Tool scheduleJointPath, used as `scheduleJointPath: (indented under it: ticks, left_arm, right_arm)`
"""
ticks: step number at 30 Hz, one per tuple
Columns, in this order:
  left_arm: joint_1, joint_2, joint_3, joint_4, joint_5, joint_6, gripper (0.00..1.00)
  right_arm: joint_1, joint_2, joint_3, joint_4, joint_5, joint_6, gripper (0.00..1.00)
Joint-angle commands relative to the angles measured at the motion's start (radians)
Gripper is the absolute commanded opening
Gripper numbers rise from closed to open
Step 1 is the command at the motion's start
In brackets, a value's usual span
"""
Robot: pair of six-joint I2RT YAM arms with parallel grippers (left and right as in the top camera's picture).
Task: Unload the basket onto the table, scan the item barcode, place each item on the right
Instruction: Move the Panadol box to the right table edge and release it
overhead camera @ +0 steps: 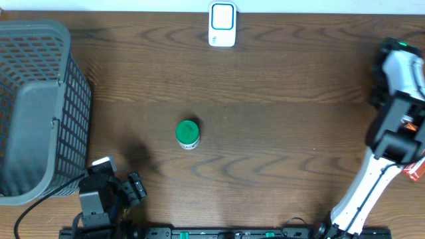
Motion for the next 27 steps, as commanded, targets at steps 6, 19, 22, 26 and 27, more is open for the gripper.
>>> scheduleJointPath:
  ticks: [6,19,22,26,27]
  left_arm:
    - [0.000,-0.002,0.006,-0.003,0.008,0.006,0.86]
    - [0.000,-0.002,0.006,-0.003,0.008,0.006,0.86]
    - [0.000,-0.002,0.006,-0.003,0.009,0.006,0.86]
    - [0.001,-0.002,0.006,-0.003,0.008,0.006,0.86]
    - [0.000,-0.002,0.006,-0.003,0.008,0.006,0.86]
  right_arm:
    - [-0.159,-0.042,0.034,-0.029,-0.569,0.034,0.68]
    - [0.068,-0.242,0.148,-0.070,-0.873,0.061,0.99]
    - [0.175,-0.251,0.147,-0.071,-0.983,0.053,0.99]
    - [0.353,-0.247,0.128,-0.079,-1.075,0.045,0.99]
    - [0.394,-0.247,0.124,-0.080,-1.077,0.045,0.99]
